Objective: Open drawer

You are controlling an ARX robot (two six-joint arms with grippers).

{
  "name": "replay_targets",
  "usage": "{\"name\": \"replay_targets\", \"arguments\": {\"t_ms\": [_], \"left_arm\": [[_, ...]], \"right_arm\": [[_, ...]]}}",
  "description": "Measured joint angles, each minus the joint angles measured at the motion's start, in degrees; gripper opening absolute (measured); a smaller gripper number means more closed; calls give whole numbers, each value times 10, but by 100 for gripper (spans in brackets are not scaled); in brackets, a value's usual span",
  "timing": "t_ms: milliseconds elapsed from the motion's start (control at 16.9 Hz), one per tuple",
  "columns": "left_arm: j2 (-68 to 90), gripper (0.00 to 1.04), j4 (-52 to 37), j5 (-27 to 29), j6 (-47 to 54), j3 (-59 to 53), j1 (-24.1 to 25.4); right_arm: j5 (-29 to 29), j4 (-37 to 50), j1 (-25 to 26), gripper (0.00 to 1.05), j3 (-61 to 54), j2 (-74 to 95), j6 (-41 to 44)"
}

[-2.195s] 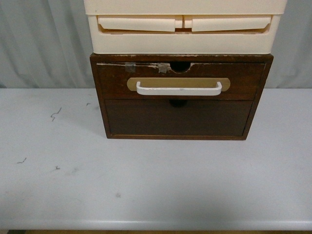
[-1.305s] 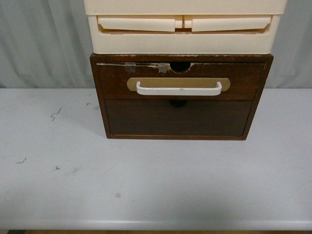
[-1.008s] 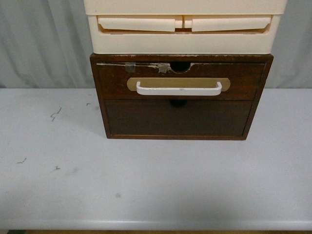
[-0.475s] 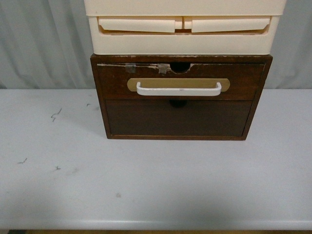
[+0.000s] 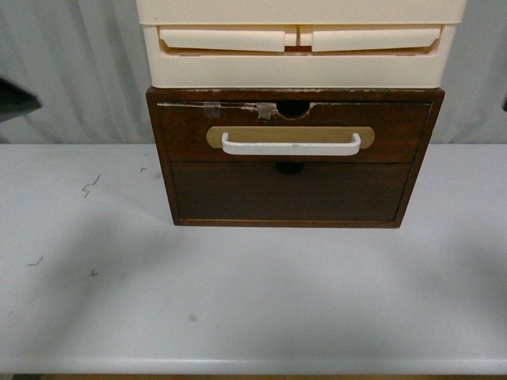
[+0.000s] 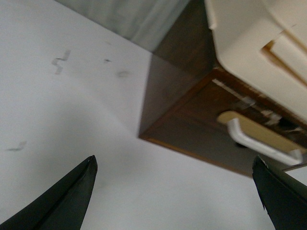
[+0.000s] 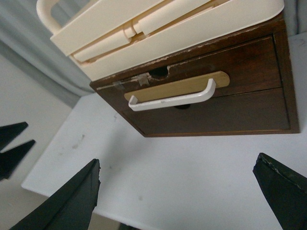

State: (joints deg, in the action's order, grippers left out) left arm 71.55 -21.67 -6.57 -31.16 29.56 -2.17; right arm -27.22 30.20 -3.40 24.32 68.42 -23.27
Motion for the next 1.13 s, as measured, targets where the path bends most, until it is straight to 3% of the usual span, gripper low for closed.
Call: {"name": "replay_targets", "arguments": {"t_ms": [237, 475, 890, 1127], "left_arm": [[200, 98, -137, -105, -194, 78, -29], [301, 98, -202, -144, -308, 128, -58], [403, 98, -226, -160, -381, 212, -94], [445, 98, -230, -171, -405, 242, -97]], "right_arm": [[-5, 163, -24, 98, 30, 184, -159], [3, 307, -36, 98, 84, 338, -294], [52, 348, -76, 98, 198, 487, -357], [82, 320, -95, 98, 272, 539, -382]]}}
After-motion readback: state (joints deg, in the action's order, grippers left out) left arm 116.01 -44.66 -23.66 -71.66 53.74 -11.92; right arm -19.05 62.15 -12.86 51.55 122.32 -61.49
